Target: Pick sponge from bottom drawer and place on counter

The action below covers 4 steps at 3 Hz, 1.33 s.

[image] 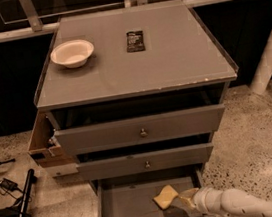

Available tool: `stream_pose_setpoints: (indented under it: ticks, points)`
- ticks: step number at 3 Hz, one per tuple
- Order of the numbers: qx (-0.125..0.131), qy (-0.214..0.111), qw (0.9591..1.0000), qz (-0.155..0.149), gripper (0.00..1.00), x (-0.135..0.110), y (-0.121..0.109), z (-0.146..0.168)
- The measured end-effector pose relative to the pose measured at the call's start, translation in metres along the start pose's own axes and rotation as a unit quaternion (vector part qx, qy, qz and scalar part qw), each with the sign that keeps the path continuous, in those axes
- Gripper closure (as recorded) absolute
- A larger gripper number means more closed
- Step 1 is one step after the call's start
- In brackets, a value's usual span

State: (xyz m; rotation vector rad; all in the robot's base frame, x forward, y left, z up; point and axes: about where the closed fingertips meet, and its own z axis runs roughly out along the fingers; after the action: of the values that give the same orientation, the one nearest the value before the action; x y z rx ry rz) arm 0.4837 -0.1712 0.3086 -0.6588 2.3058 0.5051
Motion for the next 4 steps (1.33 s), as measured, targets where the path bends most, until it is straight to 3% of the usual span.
stream_pose_setpoints:
  ticks: [1,3,4]
  points:
    - [0.001,-0.005,0.9998,0.020,1.00,0.010,-0.008,0.016]
    - [0.027,-0.026,0.9993,-0.005,1.00,0.025,-0.020,0.028]
    - [0.032,-0.033,0.9987,-0.021,0.73,0.037,-0.027,0.048]
